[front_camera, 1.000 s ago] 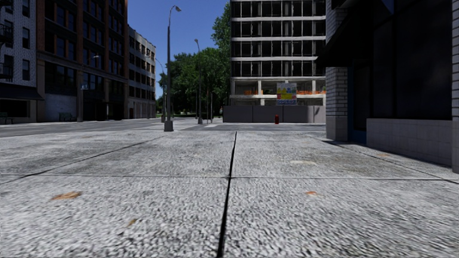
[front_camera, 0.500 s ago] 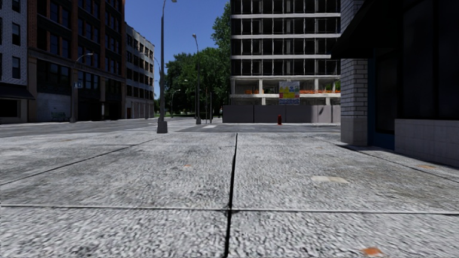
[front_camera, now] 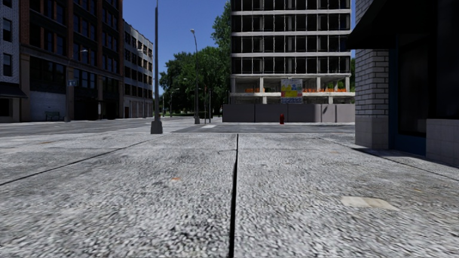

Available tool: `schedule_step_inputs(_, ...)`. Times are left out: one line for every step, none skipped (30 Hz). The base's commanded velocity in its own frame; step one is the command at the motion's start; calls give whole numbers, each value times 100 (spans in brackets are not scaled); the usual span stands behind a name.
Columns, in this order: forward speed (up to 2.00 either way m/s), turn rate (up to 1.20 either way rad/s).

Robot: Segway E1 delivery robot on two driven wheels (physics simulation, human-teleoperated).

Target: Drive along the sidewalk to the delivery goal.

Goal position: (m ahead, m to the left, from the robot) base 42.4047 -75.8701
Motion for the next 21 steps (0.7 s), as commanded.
schedule_step_inputs(131, 0)
schedule_step_inputs(200, 0)
schedule_step_inputs(200, 0)
schedule_step_inputs(200, 0)
schedule_step_inputs(200, 0)
schedule_step_inputs(200, 0)
schedule_step_inputs(200, 0)
schedule_step_inputs(200, 0)
schedule_step_inputs(200, 0)
schedule_step_inputs(200, 0)
schedule_step_inputs(200, 0)
schedule_step_inputs(200, 0)
schedule_step_inputs(200, 0)
schedule_step_inputs(200, 0)
schedule_step_inputs(200, 0)
schedule_step_inputs(200, 0)
schedule_step_inputs(200, 0)
schedule_step_inputs(200, 0)
schedule_step_inputs(200, 0)
schedule_step_inputs(200, 0)
schedule_step_inputs(200, 0)
